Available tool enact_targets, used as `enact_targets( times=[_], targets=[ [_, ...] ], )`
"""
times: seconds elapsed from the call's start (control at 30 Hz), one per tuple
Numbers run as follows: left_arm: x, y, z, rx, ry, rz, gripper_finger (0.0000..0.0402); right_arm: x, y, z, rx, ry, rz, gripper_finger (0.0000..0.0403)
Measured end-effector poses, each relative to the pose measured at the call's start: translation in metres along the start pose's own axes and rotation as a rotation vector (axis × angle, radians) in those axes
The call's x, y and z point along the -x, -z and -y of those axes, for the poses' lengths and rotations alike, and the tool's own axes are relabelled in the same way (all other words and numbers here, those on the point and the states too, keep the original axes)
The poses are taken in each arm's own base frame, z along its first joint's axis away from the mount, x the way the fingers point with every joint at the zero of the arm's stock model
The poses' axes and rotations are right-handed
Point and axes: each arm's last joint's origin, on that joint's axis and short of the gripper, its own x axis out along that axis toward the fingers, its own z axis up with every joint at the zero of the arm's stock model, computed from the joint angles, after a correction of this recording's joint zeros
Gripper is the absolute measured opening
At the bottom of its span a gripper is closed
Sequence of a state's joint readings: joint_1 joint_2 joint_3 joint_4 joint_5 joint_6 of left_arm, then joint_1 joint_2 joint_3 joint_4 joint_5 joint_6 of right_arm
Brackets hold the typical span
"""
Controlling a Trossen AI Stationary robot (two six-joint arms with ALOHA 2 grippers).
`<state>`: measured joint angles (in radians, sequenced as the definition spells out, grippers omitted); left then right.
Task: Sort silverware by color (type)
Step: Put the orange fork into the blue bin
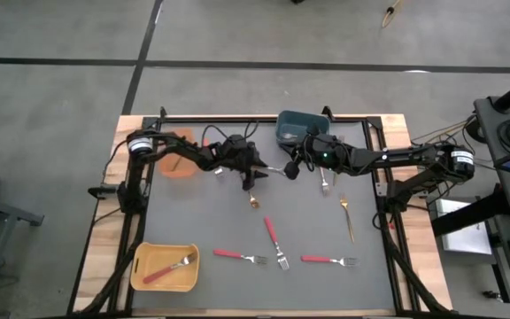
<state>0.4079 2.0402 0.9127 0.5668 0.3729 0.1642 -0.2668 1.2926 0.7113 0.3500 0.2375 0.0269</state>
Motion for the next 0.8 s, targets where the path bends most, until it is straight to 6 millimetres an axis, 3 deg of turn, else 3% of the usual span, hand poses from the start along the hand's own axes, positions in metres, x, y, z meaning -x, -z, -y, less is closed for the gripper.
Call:
enact_targets(
  times=[0.8],
  targets=[
    [-0.0048,0.0036,0.002,0.001,-0.043,-0.034,0.0096,0.0001,0.0006,-0.0001,0.001,0.0,-0.003,0.0009]
  ],
)
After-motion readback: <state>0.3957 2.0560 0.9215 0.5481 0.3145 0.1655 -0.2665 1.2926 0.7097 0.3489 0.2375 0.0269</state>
